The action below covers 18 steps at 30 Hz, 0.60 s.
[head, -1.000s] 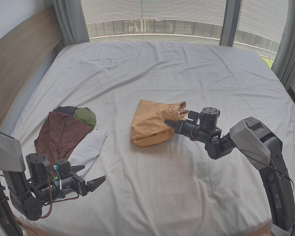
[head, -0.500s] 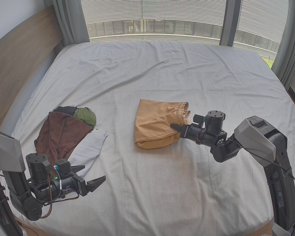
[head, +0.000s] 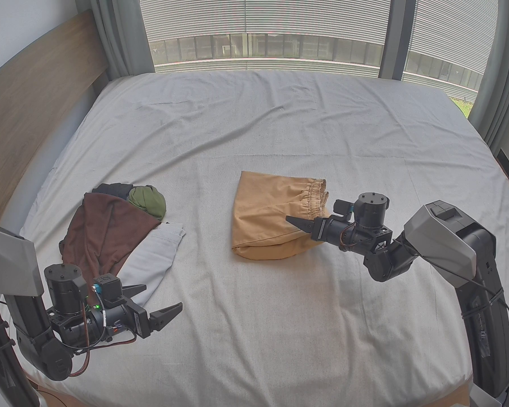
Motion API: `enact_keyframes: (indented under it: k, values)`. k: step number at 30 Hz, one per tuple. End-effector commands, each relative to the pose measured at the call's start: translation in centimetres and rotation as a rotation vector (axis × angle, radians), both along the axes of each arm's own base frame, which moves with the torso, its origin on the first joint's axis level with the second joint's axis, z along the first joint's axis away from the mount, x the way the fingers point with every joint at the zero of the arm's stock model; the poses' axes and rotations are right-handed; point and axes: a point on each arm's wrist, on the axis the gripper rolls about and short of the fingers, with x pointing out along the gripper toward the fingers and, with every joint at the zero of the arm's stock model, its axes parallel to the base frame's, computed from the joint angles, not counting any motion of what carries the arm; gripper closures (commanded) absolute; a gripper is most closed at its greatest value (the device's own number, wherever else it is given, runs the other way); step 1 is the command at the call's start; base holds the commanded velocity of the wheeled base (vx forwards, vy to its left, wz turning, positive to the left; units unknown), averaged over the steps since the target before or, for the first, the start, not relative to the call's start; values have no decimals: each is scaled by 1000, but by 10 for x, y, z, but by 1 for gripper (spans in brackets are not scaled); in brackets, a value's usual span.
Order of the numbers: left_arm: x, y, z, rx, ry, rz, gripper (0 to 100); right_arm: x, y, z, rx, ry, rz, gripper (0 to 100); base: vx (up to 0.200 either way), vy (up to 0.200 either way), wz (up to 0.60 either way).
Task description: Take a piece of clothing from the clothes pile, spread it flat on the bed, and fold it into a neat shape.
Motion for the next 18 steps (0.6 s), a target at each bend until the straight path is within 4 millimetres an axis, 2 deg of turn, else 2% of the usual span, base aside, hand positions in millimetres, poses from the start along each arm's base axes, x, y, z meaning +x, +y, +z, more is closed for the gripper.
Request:
enact_keyframes:
  k: [1,5,6,8,11,12,18]
  values:
    - [0,0,1,-1,-3,1,0,-6,-13,20,-7,-16,-18,0,0,0,0]
    - [0,0,1,-1,-3,1,0,-17,-23,41,-6,-23,-34,0,0,0,0]
    - [0,0,1,-1,-3,1,0,-17,-23,41,-6,-23,-34,0,0,0,0]
    - [0,0,1,-1,-3,1,0,-20,-38,63,-14,-62,-59,0,0,0,0]
    - [0,0,1,-2,-5,1,0,-20,-45,75,-12,-88,-74,0,0,0,0]
    - [0,0,1,-2,-5,1,0,-21,-48,86,-6,-112,-80,0,0,0,0]
    - [1,0,1,-2,-5,1,0,-23,-38,115,20,-191,-57,0,0,0,0]
